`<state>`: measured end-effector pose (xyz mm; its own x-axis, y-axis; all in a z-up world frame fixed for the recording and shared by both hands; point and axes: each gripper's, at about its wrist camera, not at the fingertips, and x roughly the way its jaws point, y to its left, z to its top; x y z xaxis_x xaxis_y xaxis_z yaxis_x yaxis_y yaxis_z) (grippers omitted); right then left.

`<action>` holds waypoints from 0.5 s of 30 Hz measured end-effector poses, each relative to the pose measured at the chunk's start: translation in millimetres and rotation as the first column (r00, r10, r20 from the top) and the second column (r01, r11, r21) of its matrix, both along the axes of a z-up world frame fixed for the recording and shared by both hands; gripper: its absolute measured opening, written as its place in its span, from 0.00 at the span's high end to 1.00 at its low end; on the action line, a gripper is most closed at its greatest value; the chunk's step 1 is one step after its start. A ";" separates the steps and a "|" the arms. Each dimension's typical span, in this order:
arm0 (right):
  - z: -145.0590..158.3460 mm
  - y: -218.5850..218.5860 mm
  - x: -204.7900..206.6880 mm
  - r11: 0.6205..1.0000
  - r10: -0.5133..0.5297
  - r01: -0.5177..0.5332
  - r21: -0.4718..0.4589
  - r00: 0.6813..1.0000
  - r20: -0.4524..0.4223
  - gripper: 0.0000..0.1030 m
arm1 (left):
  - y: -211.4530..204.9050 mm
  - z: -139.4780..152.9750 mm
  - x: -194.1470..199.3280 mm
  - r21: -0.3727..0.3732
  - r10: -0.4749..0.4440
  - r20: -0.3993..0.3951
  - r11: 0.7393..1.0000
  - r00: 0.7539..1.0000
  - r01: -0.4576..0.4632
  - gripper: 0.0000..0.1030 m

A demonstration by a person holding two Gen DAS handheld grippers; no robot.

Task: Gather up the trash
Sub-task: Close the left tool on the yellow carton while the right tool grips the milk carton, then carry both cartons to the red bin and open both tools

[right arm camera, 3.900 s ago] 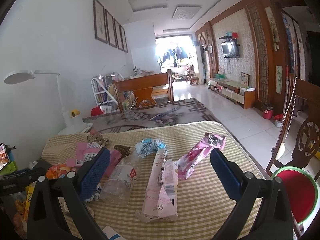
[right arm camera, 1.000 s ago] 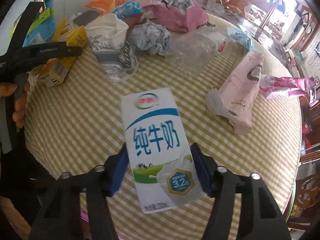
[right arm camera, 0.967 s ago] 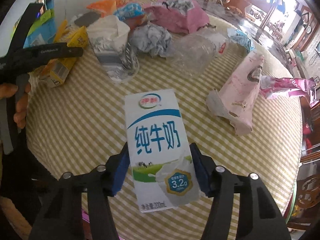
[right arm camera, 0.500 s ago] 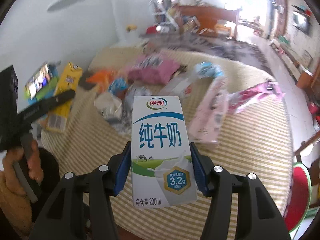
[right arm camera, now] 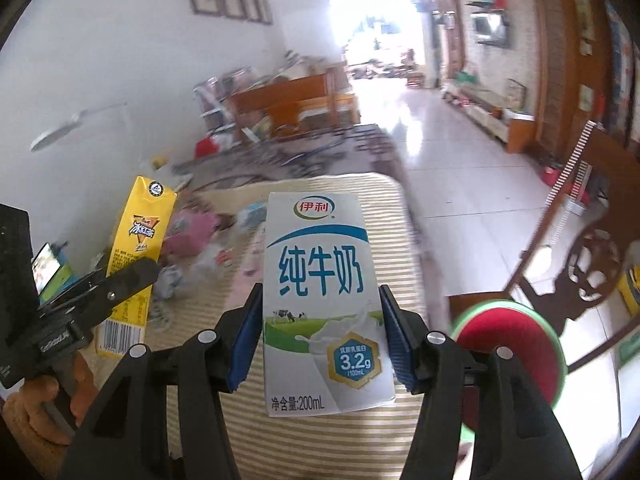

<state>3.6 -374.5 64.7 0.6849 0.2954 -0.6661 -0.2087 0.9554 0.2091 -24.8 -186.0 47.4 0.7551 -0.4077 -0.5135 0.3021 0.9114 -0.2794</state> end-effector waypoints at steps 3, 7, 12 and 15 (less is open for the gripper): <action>-8.0 -30.5 -3.6 0.997 -0.067 0.067 0.028 0.998 0.000 0.47 | -23.4 -0.3 13.3 -0.003 -0.067 -0.011 0.998 0.998 0.067 0.40; -21.3 -61.2 -7.3 0.990 -0.136 0.136 0.031 0.991 -0.015 0.47 | -54.1 -6.1 30.3 -0.001 -0.141 -0.035 0.990 0.989 0.141 0.40; -38.0 -103.8 -11.9 0.966 -0.253 0.255 0.048 0.967 -0.036 0.47 | -106.1 -15.4 47.6 0.015 -0.280 -0.050 0.960 0.959 0.281 0.40; -49.1 -132.4 -16.6 0.940 -0.329 0.333 0.073 0.942 -0.058 0.47 | -139.5 -22.1 51.0 0.032 -0.368 -0.059 0.928 0.928 0.370 0.40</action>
